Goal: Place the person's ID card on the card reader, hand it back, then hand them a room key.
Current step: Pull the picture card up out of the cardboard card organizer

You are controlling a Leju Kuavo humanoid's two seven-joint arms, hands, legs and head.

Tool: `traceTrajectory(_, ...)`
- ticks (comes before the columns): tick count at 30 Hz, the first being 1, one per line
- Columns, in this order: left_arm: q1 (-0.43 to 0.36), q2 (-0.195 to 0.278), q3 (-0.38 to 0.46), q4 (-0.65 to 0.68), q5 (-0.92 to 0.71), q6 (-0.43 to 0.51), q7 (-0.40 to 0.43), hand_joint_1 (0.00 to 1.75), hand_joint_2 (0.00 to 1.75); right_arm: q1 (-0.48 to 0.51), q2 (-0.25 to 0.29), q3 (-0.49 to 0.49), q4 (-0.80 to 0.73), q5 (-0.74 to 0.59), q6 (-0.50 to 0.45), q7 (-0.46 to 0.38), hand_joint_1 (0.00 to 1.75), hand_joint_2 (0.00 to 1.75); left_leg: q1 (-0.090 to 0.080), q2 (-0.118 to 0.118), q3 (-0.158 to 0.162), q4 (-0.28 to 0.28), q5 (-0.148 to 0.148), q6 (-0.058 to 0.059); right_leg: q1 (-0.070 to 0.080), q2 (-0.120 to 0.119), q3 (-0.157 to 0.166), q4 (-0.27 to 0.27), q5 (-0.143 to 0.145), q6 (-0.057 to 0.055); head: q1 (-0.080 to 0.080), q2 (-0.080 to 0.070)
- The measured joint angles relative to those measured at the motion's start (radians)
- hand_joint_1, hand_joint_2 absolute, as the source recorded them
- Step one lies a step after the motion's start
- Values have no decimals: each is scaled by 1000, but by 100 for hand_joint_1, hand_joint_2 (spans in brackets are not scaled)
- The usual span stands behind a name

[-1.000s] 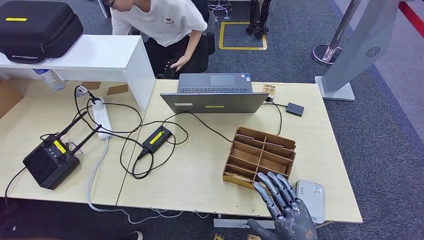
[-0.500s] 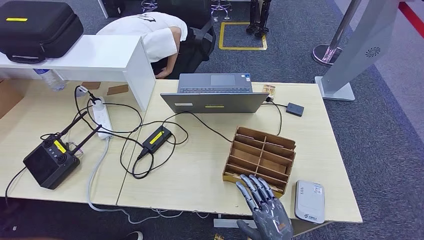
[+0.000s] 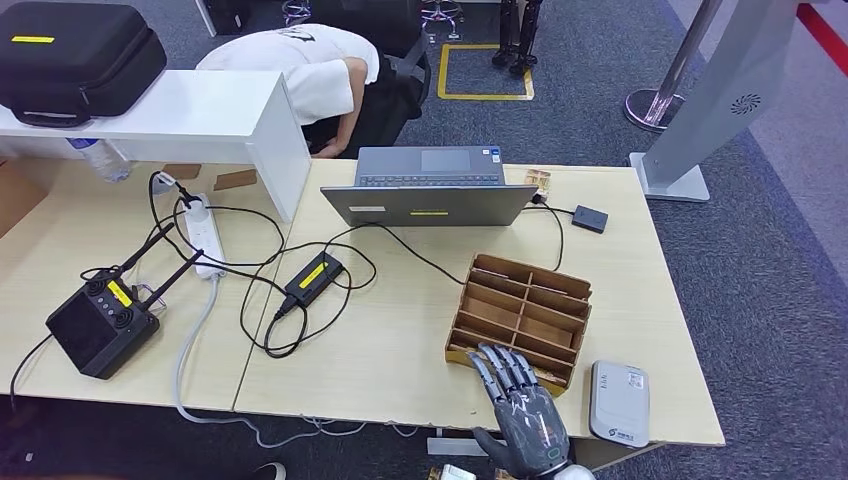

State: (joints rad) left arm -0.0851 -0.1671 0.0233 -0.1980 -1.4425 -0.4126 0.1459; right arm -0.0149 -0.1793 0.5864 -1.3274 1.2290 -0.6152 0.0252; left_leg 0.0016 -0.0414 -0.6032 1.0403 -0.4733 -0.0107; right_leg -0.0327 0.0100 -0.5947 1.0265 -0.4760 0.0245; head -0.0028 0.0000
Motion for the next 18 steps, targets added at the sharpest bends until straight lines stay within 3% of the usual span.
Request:
traceTrajectory(12,-1,0,0,0,-4,-2,1,0,175,-12,21,-39,51,34,-62,2,0,175,0,0,0,0,0,0,0,0,0,0,0,0,0,0)
traceTrajectory(18,-2,0,0,0,-4,-5,2,0,175,32,61,-128,-45,78,-77,-89,0,175,0,0,0,0,0,0,0,0,0,0,0,0,0,0)
